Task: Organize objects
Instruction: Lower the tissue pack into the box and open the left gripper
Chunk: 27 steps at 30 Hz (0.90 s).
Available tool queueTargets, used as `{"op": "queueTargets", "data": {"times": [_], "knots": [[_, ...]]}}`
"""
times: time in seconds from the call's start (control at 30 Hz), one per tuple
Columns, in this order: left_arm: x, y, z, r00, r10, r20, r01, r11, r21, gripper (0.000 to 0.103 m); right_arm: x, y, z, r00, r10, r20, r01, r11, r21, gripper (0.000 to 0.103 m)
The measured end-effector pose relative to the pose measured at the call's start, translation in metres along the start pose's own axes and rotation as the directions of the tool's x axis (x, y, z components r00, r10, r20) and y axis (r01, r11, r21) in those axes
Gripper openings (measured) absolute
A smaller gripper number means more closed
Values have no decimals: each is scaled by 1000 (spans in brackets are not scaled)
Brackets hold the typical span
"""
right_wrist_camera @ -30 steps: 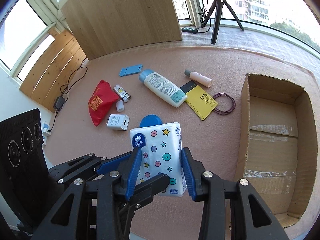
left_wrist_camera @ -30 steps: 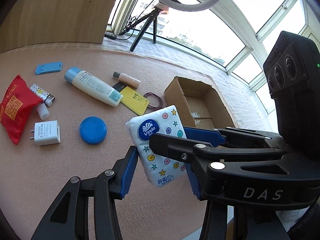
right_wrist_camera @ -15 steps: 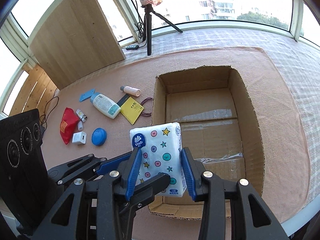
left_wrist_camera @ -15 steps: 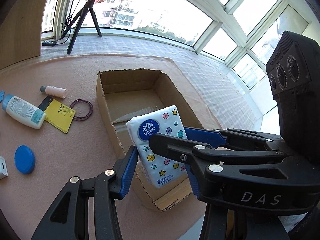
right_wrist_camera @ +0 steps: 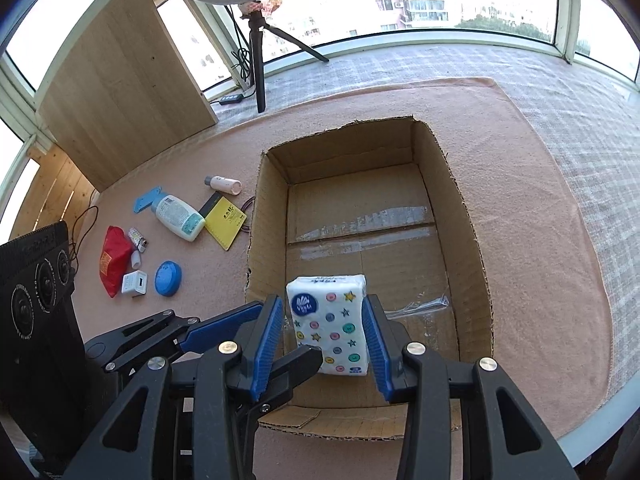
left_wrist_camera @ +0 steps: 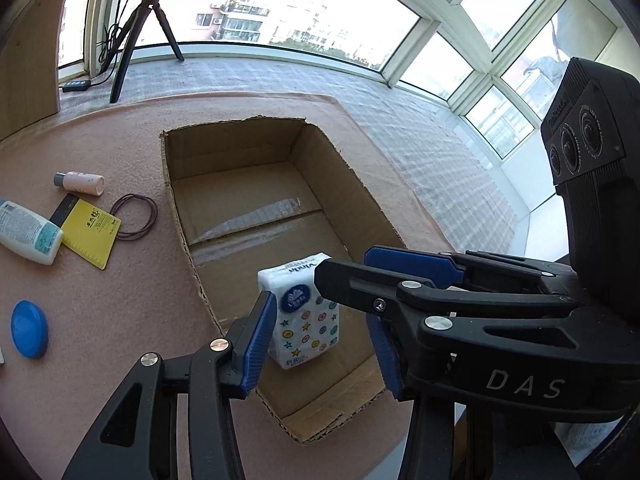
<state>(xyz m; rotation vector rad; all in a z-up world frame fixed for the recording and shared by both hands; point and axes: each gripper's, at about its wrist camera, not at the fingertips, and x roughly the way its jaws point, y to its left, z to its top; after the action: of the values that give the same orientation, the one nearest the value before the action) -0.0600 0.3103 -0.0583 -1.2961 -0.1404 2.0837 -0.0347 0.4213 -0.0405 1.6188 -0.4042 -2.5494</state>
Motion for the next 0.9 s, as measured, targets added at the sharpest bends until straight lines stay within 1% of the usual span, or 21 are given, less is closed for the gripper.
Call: {"op": "queueTargets", "data": {"times": [0.1,0.23,0.43,0.67,0.9], "knots": [[-7,5,-2,1000,18,10,-18,1000,4,50,-1,0,0,1000,-3,1,3,1000,4,38],[-17,19,-3,999,28,18,-28,999,-23,50,-2,3,0,1000,-2,5,2,1000,10,38],[-41,42,-10,997,63,41,-61,996,-58,50,-6,19,-3,1000,-2,20,2,1000,-7,39],[-72,90,-17,990,128,59,-119,983,-140,50,-5,47,-7,1000,23,22,-22,999,-36,42],[-101,152,-26,975,214,58,-195,953,-234,50,4,75,-17,998,57,-1,-57,997,-48,42]]}}
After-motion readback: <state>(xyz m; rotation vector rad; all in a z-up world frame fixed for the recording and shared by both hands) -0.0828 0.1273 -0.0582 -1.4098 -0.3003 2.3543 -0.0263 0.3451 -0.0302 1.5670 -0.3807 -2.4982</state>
